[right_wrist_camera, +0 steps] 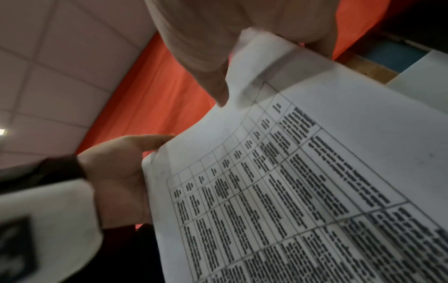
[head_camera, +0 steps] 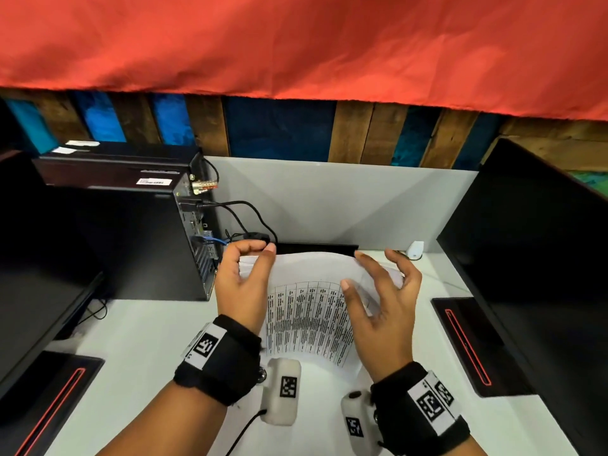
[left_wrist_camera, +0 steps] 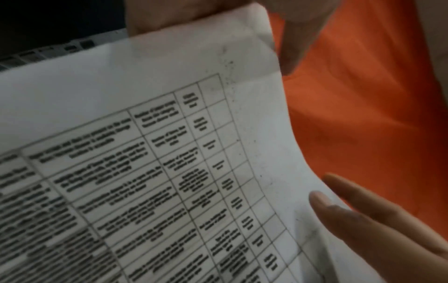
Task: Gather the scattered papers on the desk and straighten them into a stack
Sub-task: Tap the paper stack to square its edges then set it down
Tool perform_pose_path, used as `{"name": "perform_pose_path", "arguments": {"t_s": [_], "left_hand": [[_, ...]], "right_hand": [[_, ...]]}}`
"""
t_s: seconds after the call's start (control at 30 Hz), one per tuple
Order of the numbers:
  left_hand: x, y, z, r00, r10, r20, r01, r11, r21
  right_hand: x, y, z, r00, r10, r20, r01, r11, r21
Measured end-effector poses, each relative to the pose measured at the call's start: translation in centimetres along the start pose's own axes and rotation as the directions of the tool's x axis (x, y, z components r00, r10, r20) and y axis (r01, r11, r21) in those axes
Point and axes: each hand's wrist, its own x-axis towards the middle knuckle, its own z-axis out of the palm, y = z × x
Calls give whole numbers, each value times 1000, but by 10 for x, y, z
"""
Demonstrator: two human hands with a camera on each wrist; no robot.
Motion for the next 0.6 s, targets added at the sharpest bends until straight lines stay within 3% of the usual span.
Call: {"name": "perform_pose_path", "arguments": {"t_s": [0.1, 0.2, 0.3, 0.4, 0.47, 0.6], "left_hand": [[1, -2, 0, 998, -54, -15, 54, 998, -22], [-4, -8, -8, 995, -81, 54, 85, 995, -61], [-12, -23, -19, 977, -141, 157, 158, 983, -96], [-18, -30, -22, 954, -211, 215, 230, 971, -67], [-16, -24, -20, 954, -204, 219, 210, 978, -2], [-5, -8, -22, 963, -111, 247, 129, 990, -60]], "right_hand": [[-5, 1, 2, 996, 86, -15, -85, 996, 26], [-6, 4, 0, 984, 176, -13, -174, 978, 112], [-6, 12, -3, 923, 381, 57, -370, 835, 408], [-2, 18, -3, 836, 517, 183, -538, 708, 457], [1, 18, -3, 829, 529, 184, -551, 713, 433], [13, 5, -11, 883, 447, 144, -458, 750, 478]]}}
